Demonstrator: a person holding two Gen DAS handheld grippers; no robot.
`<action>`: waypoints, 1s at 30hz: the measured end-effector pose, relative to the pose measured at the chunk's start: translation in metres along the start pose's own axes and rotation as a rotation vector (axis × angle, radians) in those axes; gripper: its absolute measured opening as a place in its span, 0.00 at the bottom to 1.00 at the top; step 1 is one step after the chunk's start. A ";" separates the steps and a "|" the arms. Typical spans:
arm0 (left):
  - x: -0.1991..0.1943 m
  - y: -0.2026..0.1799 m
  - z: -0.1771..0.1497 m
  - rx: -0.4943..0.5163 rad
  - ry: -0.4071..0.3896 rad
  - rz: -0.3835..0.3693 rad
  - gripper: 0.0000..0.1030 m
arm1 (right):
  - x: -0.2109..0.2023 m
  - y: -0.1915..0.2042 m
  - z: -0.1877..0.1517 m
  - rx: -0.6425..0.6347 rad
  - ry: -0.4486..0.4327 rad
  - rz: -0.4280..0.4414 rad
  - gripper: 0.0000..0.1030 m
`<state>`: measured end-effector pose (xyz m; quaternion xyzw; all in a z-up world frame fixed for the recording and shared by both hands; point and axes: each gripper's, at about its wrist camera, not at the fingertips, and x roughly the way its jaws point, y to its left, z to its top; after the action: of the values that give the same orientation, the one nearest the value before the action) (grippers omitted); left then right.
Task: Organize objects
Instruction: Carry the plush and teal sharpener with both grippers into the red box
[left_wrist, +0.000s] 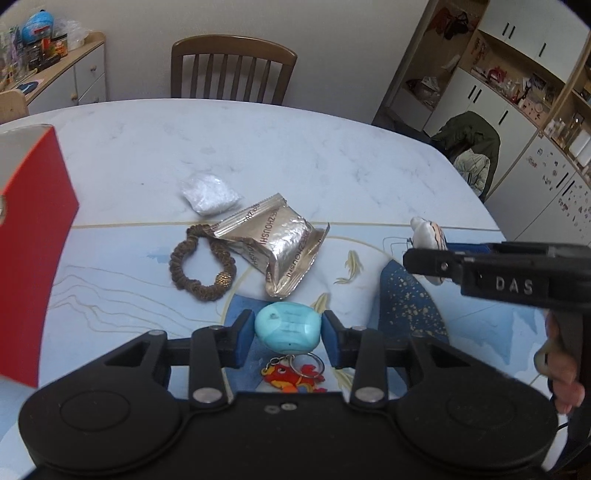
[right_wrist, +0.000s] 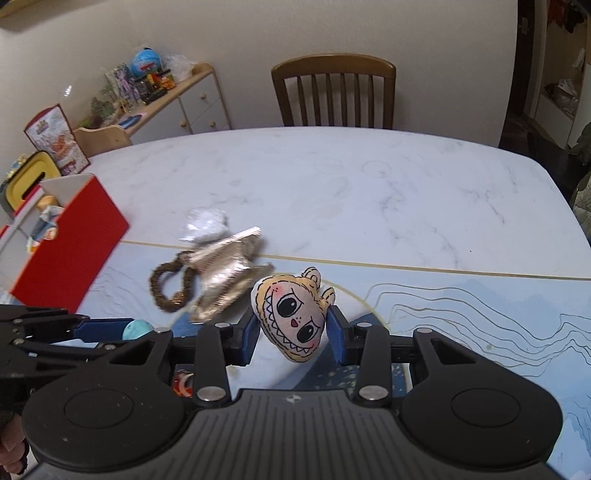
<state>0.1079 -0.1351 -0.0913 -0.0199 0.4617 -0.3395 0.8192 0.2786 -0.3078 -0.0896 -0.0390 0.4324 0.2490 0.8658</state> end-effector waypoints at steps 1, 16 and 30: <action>-0.004 0.001 0.001 -0.003 -0.001 -0.001 0.36 | -0.004 0.004 0.000 -0.003 -0.003 0.002 0.37; -0.069 0.039 0.011 -0.004 -0.037 -0.002 0.36 | -0.052 0.084 0.010 -0.071 -0.051 0.067 0.37; -0.122 0.120 0.009 0.003 -0.059 0.016 0.36 | -0.059 0.201 0.019 -0.144 -0.072 0.139 0.37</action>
<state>0.1372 0.0247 -0.0370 -0.0250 0.4369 -0.3327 0.8353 0.1696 -0.1504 -0.0030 -0.0620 0.3835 0.3402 0.8563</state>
